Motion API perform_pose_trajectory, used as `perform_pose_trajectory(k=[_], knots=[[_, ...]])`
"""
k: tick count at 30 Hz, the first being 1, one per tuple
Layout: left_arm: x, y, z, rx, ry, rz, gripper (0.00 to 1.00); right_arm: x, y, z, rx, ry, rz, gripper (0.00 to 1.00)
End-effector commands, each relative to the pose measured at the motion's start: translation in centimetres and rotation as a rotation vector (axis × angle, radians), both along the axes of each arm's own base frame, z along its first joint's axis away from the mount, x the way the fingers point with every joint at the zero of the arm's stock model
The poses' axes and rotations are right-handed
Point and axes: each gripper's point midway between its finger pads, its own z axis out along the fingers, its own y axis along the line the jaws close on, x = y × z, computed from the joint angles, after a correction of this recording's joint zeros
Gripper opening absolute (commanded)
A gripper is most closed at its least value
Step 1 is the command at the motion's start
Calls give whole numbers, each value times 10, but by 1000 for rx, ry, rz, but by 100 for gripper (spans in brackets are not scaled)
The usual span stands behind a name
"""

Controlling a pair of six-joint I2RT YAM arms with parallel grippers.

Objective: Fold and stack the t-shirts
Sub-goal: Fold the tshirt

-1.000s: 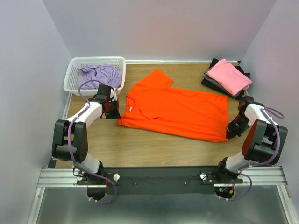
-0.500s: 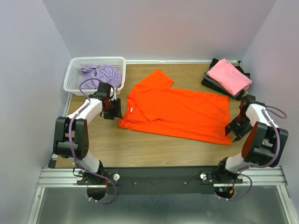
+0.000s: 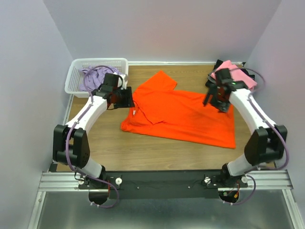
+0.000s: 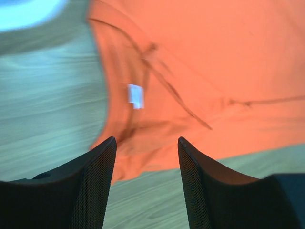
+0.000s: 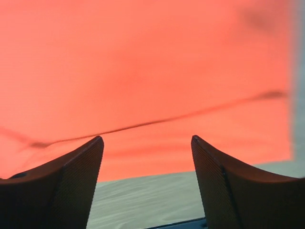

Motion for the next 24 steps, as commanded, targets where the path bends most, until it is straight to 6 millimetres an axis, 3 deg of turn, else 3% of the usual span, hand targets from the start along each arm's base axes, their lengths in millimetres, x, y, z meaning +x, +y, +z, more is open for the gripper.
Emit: perform_pose_trajectory(k=[1, 2, 3, 4, 5, 6, 7, 8, 11, 16, 24], knots=[[-30, -48, -29, -106, 114, -139, 62, 52, 102, -9, 101, -69, 172, 78], [-37, -56, -32, -134, 133, -171, 62, 62, 139, 4, 131, -110, 253, 74], [-44, -59, -43, -136, 164, -181, 63, 69, 161, 3, 159, -113, 309, 71], [-48, -63, -48, -136, 171, -193, 62, 73, 197, 0, 173, -112, 388, 66], [-50, -62, -54, -131, 180, -195, 63, 77, 214, -2, 182, -111, 425, 64], [-57, -59, -65, -120, 204, -195, 62, 71, 242, -19, 197, -74, 494, 63], [-60, -56, -72, -106, 217, -191, 63, 72, 255, -23, 201, -72, 518, 61], [-66, -50, -82, -81, 241, -178, 62, 75, 274, -14, 240, -92, 552, 58], [-77, -42, -97, -51, 265, -155, 62, 66, 316, -27, 291, -72, 638, 55], [-81, -36, -104, -34, 258, -127, 63, 41, 350, -52, 305, -8, 725, 51], [-85, -32, -109, -14, 264, -138, 63, 14, 348, -91, 247, 87, 756, 43]])
